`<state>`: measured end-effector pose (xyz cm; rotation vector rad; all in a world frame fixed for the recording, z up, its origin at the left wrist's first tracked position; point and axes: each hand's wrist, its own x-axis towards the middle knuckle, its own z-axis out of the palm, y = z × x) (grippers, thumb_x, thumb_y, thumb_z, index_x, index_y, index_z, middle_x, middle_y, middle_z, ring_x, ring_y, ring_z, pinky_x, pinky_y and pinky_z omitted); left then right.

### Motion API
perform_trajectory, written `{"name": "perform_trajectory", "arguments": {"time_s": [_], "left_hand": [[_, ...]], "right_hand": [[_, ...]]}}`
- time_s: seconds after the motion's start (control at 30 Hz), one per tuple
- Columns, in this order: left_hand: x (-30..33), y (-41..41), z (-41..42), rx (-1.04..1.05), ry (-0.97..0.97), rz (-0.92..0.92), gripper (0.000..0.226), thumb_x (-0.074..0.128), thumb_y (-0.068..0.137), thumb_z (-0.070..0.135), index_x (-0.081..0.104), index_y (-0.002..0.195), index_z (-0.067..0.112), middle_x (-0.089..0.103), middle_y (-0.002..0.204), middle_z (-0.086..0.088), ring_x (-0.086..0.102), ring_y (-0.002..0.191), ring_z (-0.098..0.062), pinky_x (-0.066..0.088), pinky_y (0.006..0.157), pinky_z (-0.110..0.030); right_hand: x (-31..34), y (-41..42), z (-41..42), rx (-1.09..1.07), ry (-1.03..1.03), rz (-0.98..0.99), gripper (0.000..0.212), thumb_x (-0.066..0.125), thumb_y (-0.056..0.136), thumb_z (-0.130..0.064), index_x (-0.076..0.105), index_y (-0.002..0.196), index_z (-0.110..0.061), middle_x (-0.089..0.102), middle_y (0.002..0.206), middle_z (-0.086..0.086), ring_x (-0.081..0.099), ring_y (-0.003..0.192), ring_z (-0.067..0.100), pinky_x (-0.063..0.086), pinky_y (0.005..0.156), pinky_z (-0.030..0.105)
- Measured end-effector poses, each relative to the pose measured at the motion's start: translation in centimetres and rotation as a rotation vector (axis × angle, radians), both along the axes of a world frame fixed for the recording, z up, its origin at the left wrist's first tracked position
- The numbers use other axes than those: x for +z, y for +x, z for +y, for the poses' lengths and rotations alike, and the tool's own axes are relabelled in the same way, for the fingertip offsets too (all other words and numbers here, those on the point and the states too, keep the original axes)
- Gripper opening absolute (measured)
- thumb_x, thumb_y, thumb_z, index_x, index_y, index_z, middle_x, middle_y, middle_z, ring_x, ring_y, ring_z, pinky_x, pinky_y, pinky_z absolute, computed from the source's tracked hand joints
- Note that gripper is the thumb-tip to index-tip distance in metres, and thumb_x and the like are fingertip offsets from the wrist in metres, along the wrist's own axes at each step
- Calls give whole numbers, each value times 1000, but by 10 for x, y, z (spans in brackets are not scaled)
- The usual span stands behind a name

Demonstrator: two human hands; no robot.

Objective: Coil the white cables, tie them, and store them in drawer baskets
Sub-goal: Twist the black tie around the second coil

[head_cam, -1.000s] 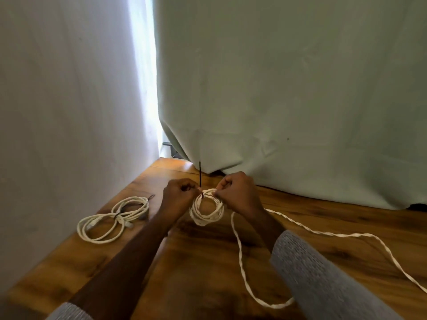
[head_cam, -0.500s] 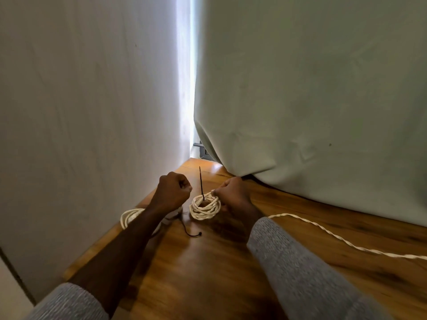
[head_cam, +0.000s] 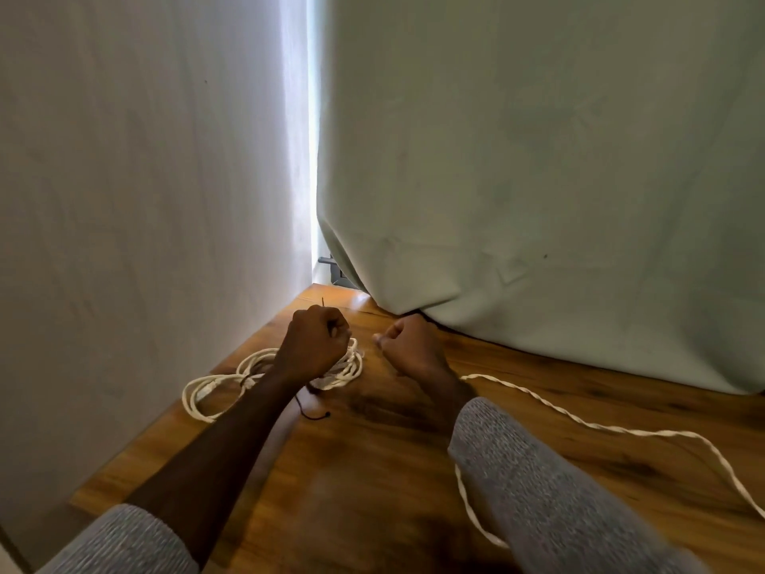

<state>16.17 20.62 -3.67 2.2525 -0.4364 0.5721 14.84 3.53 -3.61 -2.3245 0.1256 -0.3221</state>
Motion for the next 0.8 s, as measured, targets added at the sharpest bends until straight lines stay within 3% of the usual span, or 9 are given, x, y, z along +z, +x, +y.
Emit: {"name": "perform_trajectory", "arguments": {"time_s": [0.07, 0.17, 0.3, 0.37, 0.43, 0.5, 0.57, 0.7, 0.8], "left_hand": [[2, -7, -17, -50, -2, -48, 9, 73, 82, 10, 75, 75, 14, 63, 66, 10, 58, 61, -2, 37, 63, -12], [2, -20, -49, -148, 1, -92, 14, 71, 81, 7, 71, 68, 14, 60, 62, 9, 54, 57, -4, 37, 59, -14], [-3, -41, -93, -261, 28, -101, 22, 63, 74, 15, 53, 55, 8, 52, 52, -3, 47, 51, -17, 36, 53, -32], [-7, -54, -111, -311, 50, -99, 20, 58, 70, 18, 50, 54, 8, 49, 51, -1, 43, 50, -15, 32, 52, -33], [-13, -68, -127, -382, 65, -66, 18, 59, 69, 16, 51, 53, 16, 46, 48, 3, 44, 48, -9, 32, 49, -28], [-19, -81, -138, -446, 86, -31, 23, 64, 72, 11, 55, 55, 24, 49, 49, 9, 48, 48, -1, 34, 50, -20], [-25, -90, -145, -503, 120, 9, 15, 66, 76, 13, 65, 63, 20, 57, 55, 10, 53, 54, 1, 40, 53, -21], [-36, -105, -153, -550, 130, 66, 11, 64, 79, 22, 73, 74, 18, 67, 68, 8, 59, 64, -3, 47, 62, -26], [-39, -111, -156, -530, 171, 76, 7, 69, 83, 19, 76, 80, 19, 70, 78, 11, 61, 74, -3, 48, 66, -24]], "right_hand": [[2, -13, -15, 8, -57, -23, 13, 74, 88, -28, 71, 80, -18, 69, 79, -4, 64, 74, 10, 55, 69, 29], [2, -40, -39, 13, -86, -59, 12, 76, 87, -25, 74, 79, -17, 65, 72, -9, 59, 68, 2, 42, 59, 20], [-5, -78, -74, 1, -109, -111, 13, 78, 81, -22, 73, 71, -16, 61, 63, -11, 53, 58, -2, 33, 52, 17], [-6, -98, -93, -19, -145, -107, 20, 77, 79, -20, 67, 63, -19, 57, 57, -12, 49, 54, -2, 31, 51, 15], [-6, -121, -112, 4, -197, -70, 20, 75, 79, -17, 68, 61, -20, 58, 57, -12, 50, 54, -1, 35, 52, 16], [-7, -144, -135, 86, -206, -34, 9, 74, 78, -11, 77, 73, -17, 68, 65, -8, 60, 61, 4, 45, 59, 24], [-9, -166, -159, 158, -218, -5, 12, 73, 80, -9, 79, 82, -19, 74, 77, -5, 67, 73, 8, 52, 68, 27], [-12, -203, -192, 157, -216, -5, 22, 64, 90, -3, 80, 95, -17, 74, 93, -14, 65, 90, 0, 45, 75, 10], [-12, -226, -210, 124, -207, 18, 21, 67, 88, -3, 79, 93, -19, 73, 88, -16, 65, 85, -2, 47, 75, 11]]}}
